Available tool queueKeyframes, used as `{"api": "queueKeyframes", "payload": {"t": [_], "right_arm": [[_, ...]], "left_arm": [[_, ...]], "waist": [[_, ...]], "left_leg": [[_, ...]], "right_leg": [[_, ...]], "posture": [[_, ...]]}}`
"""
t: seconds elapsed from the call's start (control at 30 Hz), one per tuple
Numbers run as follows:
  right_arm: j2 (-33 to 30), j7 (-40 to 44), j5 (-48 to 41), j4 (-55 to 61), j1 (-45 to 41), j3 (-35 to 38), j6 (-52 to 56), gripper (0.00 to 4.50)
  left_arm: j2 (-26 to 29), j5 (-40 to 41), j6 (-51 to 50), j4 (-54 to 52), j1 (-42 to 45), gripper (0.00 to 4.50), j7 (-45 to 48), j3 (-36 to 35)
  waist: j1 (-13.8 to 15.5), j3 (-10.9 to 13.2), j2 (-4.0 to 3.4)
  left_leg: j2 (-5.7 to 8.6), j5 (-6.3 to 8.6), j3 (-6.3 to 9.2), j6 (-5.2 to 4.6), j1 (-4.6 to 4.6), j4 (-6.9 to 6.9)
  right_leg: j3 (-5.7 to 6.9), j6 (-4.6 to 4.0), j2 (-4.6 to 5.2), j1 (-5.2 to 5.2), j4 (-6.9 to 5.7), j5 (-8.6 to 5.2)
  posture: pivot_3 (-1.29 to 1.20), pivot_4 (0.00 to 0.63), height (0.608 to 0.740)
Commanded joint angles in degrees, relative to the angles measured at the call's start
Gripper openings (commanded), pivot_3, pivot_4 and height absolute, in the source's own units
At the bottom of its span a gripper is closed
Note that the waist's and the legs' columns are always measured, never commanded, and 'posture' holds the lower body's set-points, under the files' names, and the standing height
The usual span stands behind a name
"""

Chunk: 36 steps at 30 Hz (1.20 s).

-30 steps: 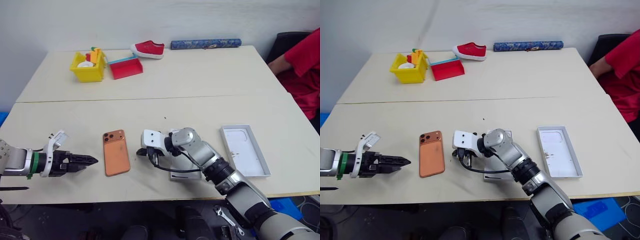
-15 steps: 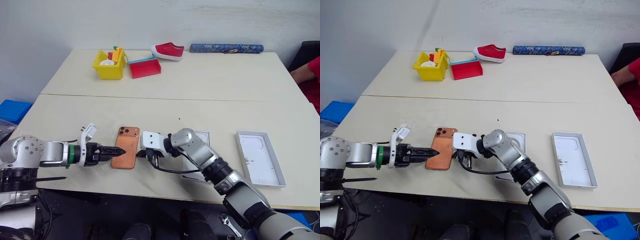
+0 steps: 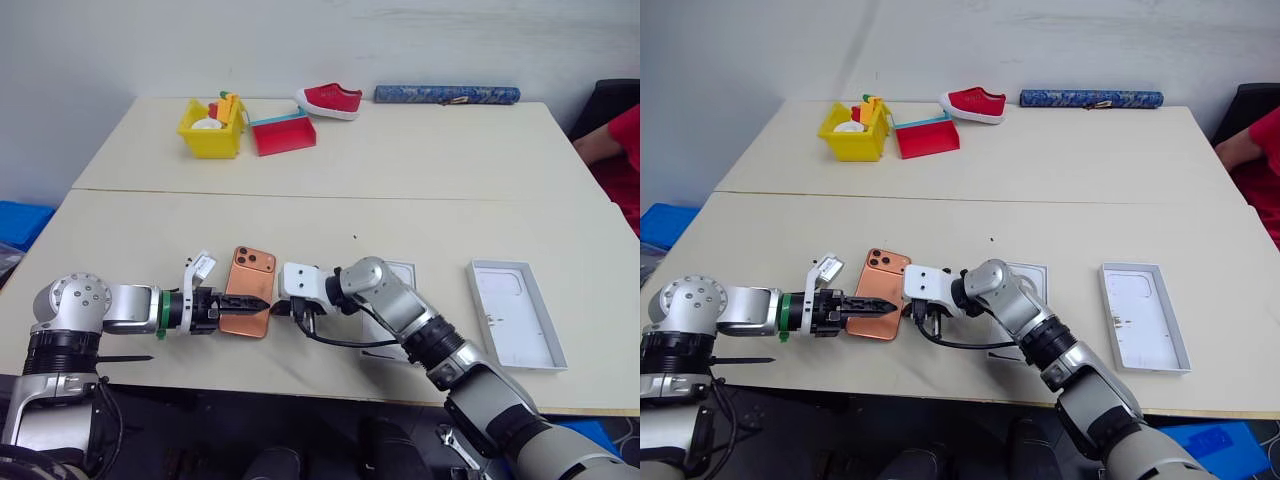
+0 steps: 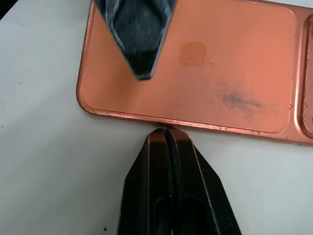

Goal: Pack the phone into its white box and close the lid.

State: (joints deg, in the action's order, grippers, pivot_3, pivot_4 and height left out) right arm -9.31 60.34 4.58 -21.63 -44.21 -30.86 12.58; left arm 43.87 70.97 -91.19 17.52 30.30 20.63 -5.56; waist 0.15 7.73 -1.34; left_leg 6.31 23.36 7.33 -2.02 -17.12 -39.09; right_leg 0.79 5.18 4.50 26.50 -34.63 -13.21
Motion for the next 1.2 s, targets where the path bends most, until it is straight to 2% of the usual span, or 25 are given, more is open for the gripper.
{"api": "queueKeyframes", "payload": {"t": [0.03, 0.23, 0.47, 0.57, 0.67, 0.77, 0.87, 0.93, 0.97, 1.07, 1.2], "right_arm": [[-0.6, -0.1, -0.7, 2.7, 1.2, 1.4, -0.7, 0.00], [-1.8, 1.8, -3.7, 7.8, 2.6, 2.9, -2.6, 0.00], [-5.3, 1.3, -8.9, 20.6, 3.2, 9.4, 3.9, 0.00], [-10.6, 2.4, -14.6, 32.3, 5.5, 14.1, 13.1, 0.59], [-17.9, 2.5, -21.7, 45.2, 10.8, 21.0, 21.3, 1.57], [-26.4, 2.6, -28.4, 55.7, 20.4, 32.1, 27.2, 2.58], [-32.3, 1.9, -32.0, 60.9, 28.0, 40.2, 29.8, 3.65], [-34.5, 1.1, -33.8, 62.5, 30.9, 43.0, 30.6, 4.35], [-35.5, 0.7, -34.4, 63.8, 34.4, 46.9, 31.5, 4.50], [-37.3, -0.6, -36.1, 66.9, 43.6, 56.7, 33.1, 4.50], [-37.9, -2.3, -38.0, 69.7, 49.9, 62.2, 33.2, 4.50]], "left_arm": [[1.7, 3.0, -1.3, 0.4, -1.1, 2.13, 1.1, 0.6], [3.7, 6.6, -1.3, -0.8, -2.3, 0.18, 2.7, -0.3], [2.5, 9.2, -1.3, -4.9, -2.9, 0.11, 3.4, -2.6], [0.4, 10.5, -1.3, -8.6, -2.2, 0.11, 2.8, -1.9], [-3.7, 12.9, -1.3, -10.0, 0.2, 0.11, 0.7, -0.8], [-10.3, 13.4, -1.3, -10.3, 3.7, 0.11, -1.7, 0.8], [-15.2, 12.6, -1.3, -8.8, 6.4, 0.11, -4.1, 1.8], [-16.9, 12.2, -1.3, -8.0, 7.3, 0.11, -5.2, 2.0], [-19.3, 11.2, -1.3, -6.7, 8.5, 0.11, -6.1, 2.7], [-24.9, 9.2, -1.3, -4.0, 11.0, 0.11, -8.3, 5.4], [-29.0, 7.1, -1.3, -1.5, 11.8, 0.11, -11.5, 7.4]], "waist": [[-0.5, 0.0, 0.05], [-1.8, 0.3, 0.40], [-1.9, 0.4, 0.52], [-1.4, 0.5, 0.59], [0.0, 0.6, 0.70], [1.3, 0.7, 0.92], [1.5, 0.8, 1.02], [1.2, 0.9, 1.15], [1.2, 0.9, 1.20], [1.7, 0.9, 1.28], [1.8, 1.0, 1.35]], "left_leg": [[-0.01, 0.01, 0.00, 0.01, -0.02, 0.02], [-0.16, 0.06, 0.01, 0.12, -0.09, 0.01], [-0.35, 0.16, 0.01, 0.31, -0.11, 0.02], [-0.34, 0.16, 0.01, 0.31, -0.18, 0.00], [-0.25, 0.16, 0.05, 0.27, -0.26, -0.04], [-0.26, 0.16, 0.07, 0.25, -0.39, -0.06], [-0.24, 0.16, 0.02, 0.21, -0.48, -0.09], [-0.25, 0.16, -0.02, 0.21, -0.46, -0.09], [-0.30, 0.16, -0.09, 0.21, -0.43, -0.09], [-0.35, 0.17, -0.04, 0.24, -0.35, -0.07], [-0.30, 0.16, -0.12, 0.24, -0.30, -0.10]], "right_leg": [[0.00, 0.00, -0.01, 0.04, 0.00, 0.00], [0.13, 0.00, -0.01, 0.12, 0.05, 0.00], [0.14, 0.00, -0.08, 0.20, 0.21, 0.00], [0.14, 0.00, -0.04, 0.20, 0.27, 0.00], [0.14, 0.00, 0.03, 0.19, 0.39, 0.00], [0.13, 0.10, 0.03, 0.12, 0.71, 0.06], [0.07, 0.25, 0.05, 0.09, 0.86, 0.14], [0.04, 0.26, 0.04, 0.10, 0.84, 0.15], [-0.02, 0.29, 0.01, 0.10, 0.82, 0.16], [-0.03, 0.28, -0.04, 0.09, 0.88, 0.16], [-0.14, 0.30, -0.03, 0.07, 0.86, 0.17]], "posture": [[0.00, 0.150, 0.740], [0.00, 0.150, 0.740], [0.00, 0.150, 0.740], [0.00, 0.150, 0.740], [0.00, 0.150, 0.740], [0.00, 0.150, 0.740], [0.00, 0.150, 0.740], [0.00, 0.150, 0.740], [0.00, 0.150, 0.740], [0.00, 0.150, 0.740], [0.00, 0.150, 0.740]]}}
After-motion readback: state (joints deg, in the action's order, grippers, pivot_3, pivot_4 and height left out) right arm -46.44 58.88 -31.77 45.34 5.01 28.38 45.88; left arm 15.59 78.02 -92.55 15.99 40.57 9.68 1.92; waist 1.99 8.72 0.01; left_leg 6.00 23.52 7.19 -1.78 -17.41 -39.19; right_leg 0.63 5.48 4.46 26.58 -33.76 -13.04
